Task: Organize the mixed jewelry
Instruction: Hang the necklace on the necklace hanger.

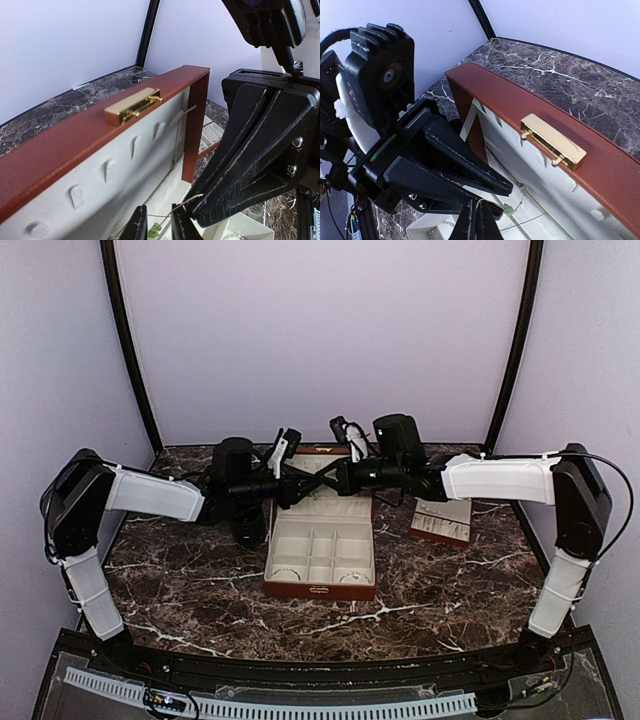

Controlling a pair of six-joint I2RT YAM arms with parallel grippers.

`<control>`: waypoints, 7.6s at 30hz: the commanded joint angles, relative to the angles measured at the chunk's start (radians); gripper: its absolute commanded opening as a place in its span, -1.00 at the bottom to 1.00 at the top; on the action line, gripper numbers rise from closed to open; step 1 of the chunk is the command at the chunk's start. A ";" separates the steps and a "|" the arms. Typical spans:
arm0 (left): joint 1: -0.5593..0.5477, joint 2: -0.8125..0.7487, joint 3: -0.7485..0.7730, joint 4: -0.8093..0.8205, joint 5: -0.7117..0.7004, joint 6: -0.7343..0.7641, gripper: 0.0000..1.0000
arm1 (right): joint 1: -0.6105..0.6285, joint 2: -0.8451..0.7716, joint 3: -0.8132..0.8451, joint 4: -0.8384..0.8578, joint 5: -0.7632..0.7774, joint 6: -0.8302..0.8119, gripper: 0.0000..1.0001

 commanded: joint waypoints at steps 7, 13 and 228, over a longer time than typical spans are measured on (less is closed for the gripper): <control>0.003 0.002 0.007 0.129 0.020 -0.043 -1.00 | -0.006 -0.049 -0.032 0.072 0.014 0.023 -1.00; 0.002 -0.030 -0.017 0.128 -0.044 -0.073 -1.00 | -0.012 -0.096 -0.175 0.241 0.082 0.017 -0.41; -0.075 0.048 0.036 -0.033 -0.463 -0.257 -1.00 | 0.018 0.104 -0.102 0.299 0.344 0.115 -1.00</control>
